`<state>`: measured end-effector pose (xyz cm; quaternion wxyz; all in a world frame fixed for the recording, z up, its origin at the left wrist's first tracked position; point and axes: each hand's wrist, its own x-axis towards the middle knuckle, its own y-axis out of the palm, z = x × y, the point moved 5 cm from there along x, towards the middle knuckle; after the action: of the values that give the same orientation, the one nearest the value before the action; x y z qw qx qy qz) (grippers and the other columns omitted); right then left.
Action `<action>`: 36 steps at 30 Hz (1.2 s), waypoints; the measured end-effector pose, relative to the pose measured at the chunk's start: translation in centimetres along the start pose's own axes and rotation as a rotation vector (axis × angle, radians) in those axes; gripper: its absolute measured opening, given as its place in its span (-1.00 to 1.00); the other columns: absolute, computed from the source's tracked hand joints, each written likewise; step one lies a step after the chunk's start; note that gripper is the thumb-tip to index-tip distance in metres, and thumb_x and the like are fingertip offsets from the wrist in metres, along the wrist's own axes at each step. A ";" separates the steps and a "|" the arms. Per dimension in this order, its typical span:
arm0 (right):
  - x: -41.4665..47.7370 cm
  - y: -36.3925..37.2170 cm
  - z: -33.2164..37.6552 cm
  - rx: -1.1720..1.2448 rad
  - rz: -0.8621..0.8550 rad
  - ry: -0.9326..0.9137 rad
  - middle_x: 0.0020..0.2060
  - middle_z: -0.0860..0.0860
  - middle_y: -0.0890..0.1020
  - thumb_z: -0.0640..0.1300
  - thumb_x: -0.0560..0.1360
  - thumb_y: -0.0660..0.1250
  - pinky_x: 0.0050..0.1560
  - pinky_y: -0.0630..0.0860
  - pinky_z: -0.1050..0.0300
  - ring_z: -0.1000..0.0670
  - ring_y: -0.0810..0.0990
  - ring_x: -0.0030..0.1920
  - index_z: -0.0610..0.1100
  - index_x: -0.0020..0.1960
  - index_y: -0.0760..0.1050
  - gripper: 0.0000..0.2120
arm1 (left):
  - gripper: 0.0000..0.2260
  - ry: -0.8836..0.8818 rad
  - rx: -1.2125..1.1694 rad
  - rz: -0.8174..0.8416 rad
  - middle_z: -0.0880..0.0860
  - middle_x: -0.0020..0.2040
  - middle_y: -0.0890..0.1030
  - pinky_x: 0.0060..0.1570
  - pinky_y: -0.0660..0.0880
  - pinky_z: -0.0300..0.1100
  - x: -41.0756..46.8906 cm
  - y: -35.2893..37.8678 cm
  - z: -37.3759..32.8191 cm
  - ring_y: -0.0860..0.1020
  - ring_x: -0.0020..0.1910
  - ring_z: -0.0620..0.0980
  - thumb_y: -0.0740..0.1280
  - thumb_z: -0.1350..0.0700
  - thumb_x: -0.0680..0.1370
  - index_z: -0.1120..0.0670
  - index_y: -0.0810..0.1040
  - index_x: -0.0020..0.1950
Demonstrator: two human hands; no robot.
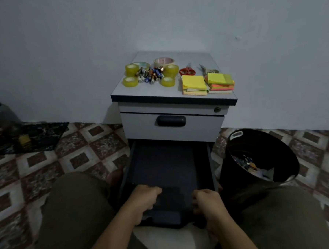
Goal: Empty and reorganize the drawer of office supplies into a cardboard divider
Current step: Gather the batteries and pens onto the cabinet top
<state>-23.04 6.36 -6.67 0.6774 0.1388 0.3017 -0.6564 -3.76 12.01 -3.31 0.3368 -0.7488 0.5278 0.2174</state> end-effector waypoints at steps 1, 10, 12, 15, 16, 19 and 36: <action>-0.1 0.0 -0.3 0.004 -0.013 -0.001 -0.43 -0.07 0.52 -0.24 0.46 0.26 -0.37 0.38 0.09 -0.06 0.45 -0.40 -0.17 -0.25 0.56 -0.84 | -0.77 0.016 0.001 -0.006 0.09 -0.03 0.62 -0.26 0.46 -0.22 0.2 0.2 0.1 0.54 -0.13 -0.01 0.32 0.01 0.60 0.16 0.60 0.09; 1.5 0.1 1.4 -0.032 -0.125 -0.106 -0.21 -0.05 0.67 -0.12 0.47 0.33 -0.04 0.62 -0.08 -0.10 0.64 -0.12 -0.03 -0.13 0.63 -0.91 | -0.85 0.154 -0.093 -0.241 0.09 -0.11 0.64 -0.13 0.51 -0.13 0.9 0.1 -1.2 0.59 -0.11 0.05 0.34 0.05 0.57 0.11 0.61 -0.08; 2.0 0.2 2.7 -0.045 -0.133 -0.165 -0.23 -0.04 0.67 -0.10 0.50 0.33 -0.07 0.58 -0.05 -0.08 0.63 -0.14 -0.01 -0.13 0.62 -0.90 | -0.87 0.197 -0.093 -0.258 0.05 -0.11 0.65 -0.06 0.55 -0.10 1.6 0.0 -2.2 0.60 -0.10 0.03 0.34 0.05 0.57 0.07 0.62 -0.09; 3.1 0.8 5.3 -0.050 -0.125 -0.269 -0.28 -0.04 0.65 -0.14 0.53 0.32 -0.14 0.54 -0.02 -0.08 0.61 -0.18 -0.04 -0.16 0.61 -0.87 | -0.88 0.275 -0.126 -0.272 0.03 -0.12 0.65 -0.08 0.53 -0.12 3.3 -0.5 -4.3 0.60 -0.10 0.00 0.35 0.06 0.58 0.04 0.64 -0.11; 3.7 1.1 6.1 -0.046 -0.134 -0.300 -0.29 -0.05 0.65 -0.15 0.52 0.33 -0.10 0.56 -0.06 -0.09 0.62 -0.18 -0.05 -0.18 0.60 -0.87 | -0.87 0.306 -0.149 -0.269 0.04 -0.12 0.65 -0.13 0.50 -0.15 3.8 -0.6 -5.2 0.59 -0.10 0.00 0.35 0.08 0.58 0.05 0.64 -0.12; 5.5 1.9 8.2 0.019 -0.125 -0.353 -0.25 -0.08 0.66 -0.24 0.52 0.32 -0.04 0.58 -0.11 -0.12 0.65 -0.15 -0.10 -0.15 0.58 -0.88 | -0.87 0.379 -0.199 -0.256 0.04 -0.10 0.66 -0.18 0.45 -0.22 5.6 -1.3 -7.5 0.60 -0.06 -0.01 0.34 0.12 0.59 0.07 0.65 -0.10; 11.1 4.1 9.4 0.075 -0.016 -0.251 -0.01 -0.10 0.62 -0.22 0.55 0.30 -0.08 0.57 0.02 -0.08 0.61 -0.12 0.02 0.21 0.42 -0.73 | -0.79 0.281 -0.350 -0.102 -0.02 0.23 0.52 0.25 0.49 0.03 12.9 -1.0 -7.7 0.53 0.16 -0.01 0.35 -0.08 0.58 -0.23 0.45 0.20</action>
<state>-17.38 -7.65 -6.75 0.6990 0.0782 0.1907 -0.6848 1.47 -1.77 -6.60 0.1357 -0.8443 0.4853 0.1821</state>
